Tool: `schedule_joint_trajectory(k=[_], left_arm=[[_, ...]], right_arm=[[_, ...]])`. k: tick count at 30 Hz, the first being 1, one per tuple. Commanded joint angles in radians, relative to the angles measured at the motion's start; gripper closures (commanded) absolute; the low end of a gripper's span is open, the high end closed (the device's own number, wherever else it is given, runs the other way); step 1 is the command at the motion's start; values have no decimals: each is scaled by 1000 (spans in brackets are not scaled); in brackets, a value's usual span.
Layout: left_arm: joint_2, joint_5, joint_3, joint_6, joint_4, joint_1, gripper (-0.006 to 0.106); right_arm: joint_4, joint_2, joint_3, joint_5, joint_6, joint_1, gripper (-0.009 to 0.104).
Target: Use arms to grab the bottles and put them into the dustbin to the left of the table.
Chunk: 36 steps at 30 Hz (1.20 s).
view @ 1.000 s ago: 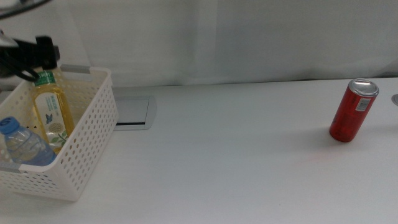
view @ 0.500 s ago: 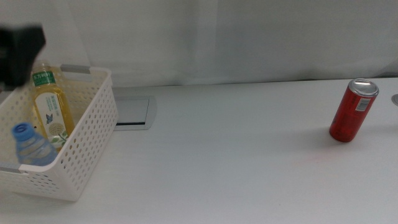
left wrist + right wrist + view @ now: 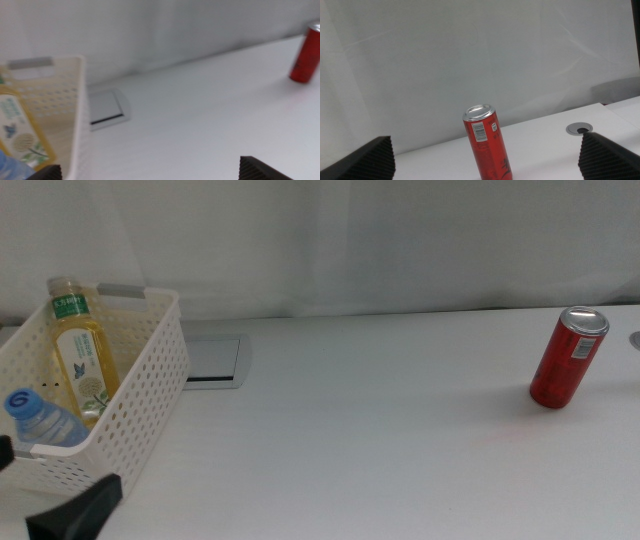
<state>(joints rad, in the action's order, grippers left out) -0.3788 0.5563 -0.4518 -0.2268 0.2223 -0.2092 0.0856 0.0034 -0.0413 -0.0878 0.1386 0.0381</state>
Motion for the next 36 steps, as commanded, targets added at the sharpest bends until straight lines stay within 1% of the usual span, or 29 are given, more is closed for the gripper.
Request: schedule_joint_trajectory(k=[1,8,9,11,13,16,19,21,23,25,27,30,31,32,35,36], left_arm=[[6,13,9,-52,59,-20,8],[6,7,9,-52,57,-29,8],[6,3,9,-52,57,-29,8],[6,3,9,-48,57,-29,8],[6,3,9,-46,57,-29,8],[6,3,9,-46,57,-29,8],[6,3,9,-43,57,-29,8],[6,3,9,-43,57,-29,8],[6,3,9,-43,57,-29,8],[6,3,9,-43,57,-29,8],[6,3,9,-43,57,-29,8],[6,3,9,-43,57,-29,8],[6,3,9,-43,57,-29,8],[6,3,9,-43,55,-29,8],[6,3,9,-43,55,-29,8],[6,3,9,-43,55,-29,8]], right_arm=[[-2,-32,6,5,-7,-7,-8],[-2,-32,6,5,-7,-7,-8],[-2,-32,6,28,-7,-7,-8],[27,-32,6,42,22,-7,-8],[85,-32,6,50,79,-7,-8],[146,-32,6,50,131,-7,-8],[171,-32,6,41,162,-7,-8],[171,-32,0,16,168,-7,-8],[145,-32,-20,-30,168,-7,-8],[141,-29,-58,-77,168,-7,-8],[108,-12,-103,-117,168,-7,-8],[8,45,-200,-202,119,-7,-8],[-66,103,-283,-278,37,-7,-8],[-86,136,-323,-318,-17,-7,-8],[-94,236,-402,-378,-131,-7,-8],[-94,272,-417,-381,-139,-7,-8]])
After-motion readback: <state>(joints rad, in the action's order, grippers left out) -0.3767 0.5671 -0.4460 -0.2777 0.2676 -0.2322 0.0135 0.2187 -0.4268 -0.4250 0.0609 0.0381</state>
